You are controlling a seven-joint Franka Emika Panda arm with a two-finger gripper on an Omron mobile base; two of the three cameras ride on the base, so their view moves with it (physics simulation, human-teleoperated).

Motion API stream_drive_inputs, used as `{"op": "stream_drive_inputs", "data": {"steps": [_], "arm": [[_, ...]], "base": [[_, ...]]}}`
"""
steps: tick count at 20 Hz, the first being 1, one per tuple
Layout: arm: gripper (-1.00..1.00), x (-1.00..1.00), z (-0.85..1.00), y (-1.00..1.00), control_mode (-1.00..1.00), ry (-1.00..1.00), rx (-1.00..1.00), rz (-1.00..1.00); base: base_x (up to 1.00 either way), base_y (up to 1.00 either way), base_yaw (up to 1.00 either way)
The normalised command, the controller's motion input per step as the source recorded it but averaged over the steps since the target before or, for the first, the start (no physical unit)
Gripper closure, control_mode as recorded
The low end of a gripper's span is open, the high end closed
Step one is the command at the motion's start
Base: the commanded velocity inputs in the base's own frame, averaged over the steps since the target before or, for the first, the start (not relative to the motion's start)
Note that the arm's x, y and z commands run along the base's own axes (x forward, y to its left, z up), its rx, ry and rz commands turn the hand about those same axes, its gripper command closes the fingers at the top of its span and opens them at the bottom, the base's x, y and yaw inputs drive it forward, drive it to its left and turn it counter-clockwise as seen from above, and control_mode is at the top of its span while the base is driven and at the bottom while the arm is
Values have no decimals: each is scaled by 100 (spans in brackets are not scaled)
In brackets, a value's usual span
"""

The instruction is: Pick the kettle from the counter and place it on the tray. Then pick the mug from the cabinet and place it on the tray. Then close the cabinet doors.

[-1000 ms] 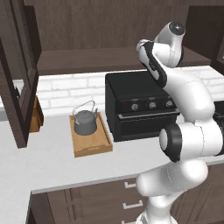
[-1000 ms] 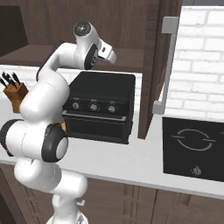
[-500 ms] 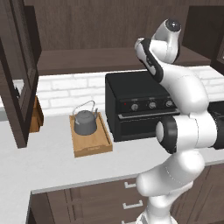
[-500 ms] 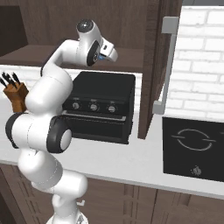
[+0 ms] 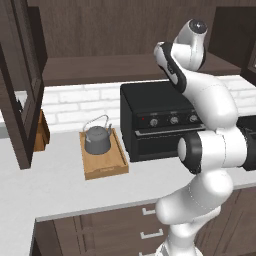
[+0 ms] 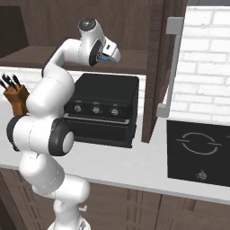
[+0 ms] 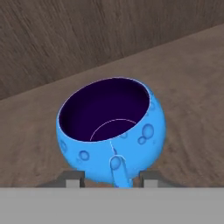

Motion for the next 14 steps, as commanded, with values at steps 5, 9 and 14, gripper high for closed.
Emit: {"op": "stream_drive_inputs", "data": {"steps": [5, 9, 14], "arm": [[100, 0, 0, 0, -100, 0, 0, 0], [100, 0, 0, 0, -100, 0, 0, 0], [100, -7, 0, 0, -100, 0, 0, 0]], "base": [[0, 0, 0], [0, 0, 0], [0, 0, 0]]}}
